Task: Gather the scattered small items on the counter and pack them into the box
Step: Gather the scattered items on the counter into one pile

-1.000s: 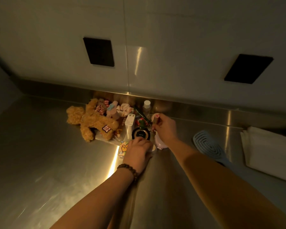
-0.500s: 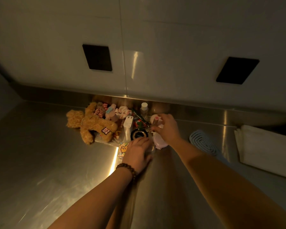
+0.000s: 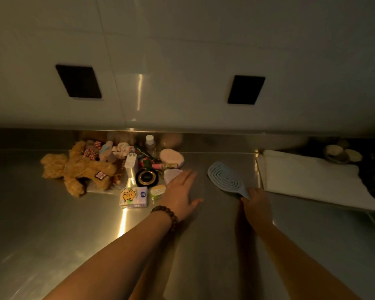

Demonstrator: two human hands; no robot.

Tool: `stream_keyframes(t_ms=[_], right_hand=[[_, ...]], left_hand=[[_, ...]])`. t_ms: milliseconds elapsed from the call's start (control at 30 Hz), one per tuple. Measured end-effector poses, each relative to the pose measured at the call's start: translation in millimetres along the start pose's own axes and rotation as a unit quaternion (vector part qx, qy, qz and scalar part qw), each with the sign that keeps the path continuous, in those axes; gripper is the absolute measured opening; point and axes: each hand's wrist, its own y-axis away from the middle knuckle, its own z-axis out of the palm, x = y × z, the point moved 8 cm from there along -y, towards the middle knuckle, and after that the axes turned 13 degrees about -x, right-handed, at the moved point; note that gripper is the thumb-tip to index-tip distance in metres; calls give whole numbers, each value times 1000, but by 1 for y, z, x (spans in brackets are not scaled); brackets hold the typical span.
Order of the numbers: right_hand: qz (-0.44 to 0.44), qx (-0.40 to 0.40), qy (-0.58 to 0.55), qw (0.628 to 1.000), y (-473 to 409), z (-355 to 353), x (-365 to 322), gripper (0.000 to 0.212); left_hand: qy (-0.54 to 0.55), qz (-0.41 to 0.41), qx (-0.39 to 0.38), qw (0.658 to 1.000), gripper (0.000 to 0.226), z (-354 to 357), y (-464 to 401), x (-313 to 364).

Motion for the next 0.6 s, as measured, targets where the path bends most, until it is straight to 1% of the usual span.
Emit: stream_keyframes(t_ms=[33, 100, 167, 233, 367, 500, 600], right_hand=[[-9, 3, -1, 1000, 2, -2, -2, 27], [-29, 6, -14, 999, 7, -6, -12, 24], [-60, 25, -26, 998, 12, -14, -29, 26], [-95, 50, -16, 994, 17, -26, -53, 31], [-192, 87, -6, 977, 24, -44, -111, 33], [-234, 75, -7, 969, 15, -38, -164, 35], [-275, 58, -7, 960, 5, -25, -212, 38]], left_hand=[[-3, 0, -11, 1000, 89, 2, -1, 2], [-5, -1, -23, 1000, 94, 2, -2, 4], [-7, -5, -15, 1000, 99, -6, -1, 4], [-8, -9, 1, 1000, 103, -17, 0, 4], [16, -29, 59, 998, 108, -50, 7, -5], [36, -56, 125, 990, 109, -85, 27, -34], [16, -83, 163, 983, 110, -113, 44, -66]])
